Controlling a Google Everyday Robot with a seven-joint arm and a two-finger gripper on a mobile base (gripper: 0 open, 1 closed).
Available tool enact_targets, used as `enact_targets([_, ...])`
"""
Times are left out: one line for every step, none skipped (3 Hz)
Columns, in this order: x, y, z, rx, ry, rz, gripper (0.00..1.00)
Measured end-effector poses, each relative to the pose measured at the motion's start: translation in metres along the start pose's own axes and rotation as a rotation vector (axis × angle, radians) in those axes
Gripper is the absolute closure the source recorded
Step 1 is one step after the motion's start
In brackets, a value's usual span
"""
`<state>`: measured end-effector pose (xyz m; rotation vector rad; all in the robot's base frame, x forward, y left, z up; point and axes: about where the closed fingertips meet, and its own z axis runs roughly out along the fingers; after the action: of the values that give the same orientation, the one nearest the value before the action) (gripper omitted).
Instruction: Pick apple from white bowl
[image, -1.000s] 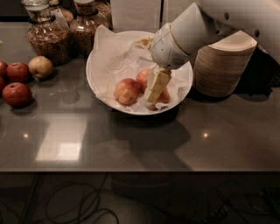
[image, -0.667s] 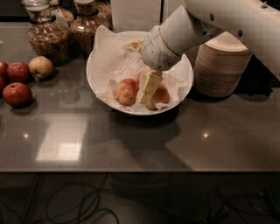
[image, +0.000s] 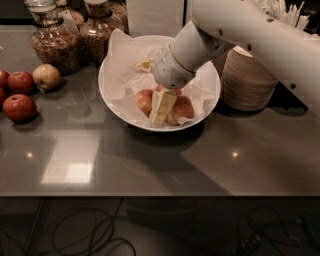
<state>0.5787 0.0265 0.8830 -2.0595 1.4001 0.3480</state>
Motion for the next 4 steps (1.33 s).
enact_targets([0.004,0.0,0.002,-0.004,0.005,0.003,0.13])
enact_targets([0.014,-0.005,-0.008,0.009,0.014,0.013,0.0])
enact_targets([0.014,-0.005,-0.008,0.009,0.014,0.013,0.0])
enact_targets([0.014,-0.005,-0.008,0.009,0.014,0.013,0.19])
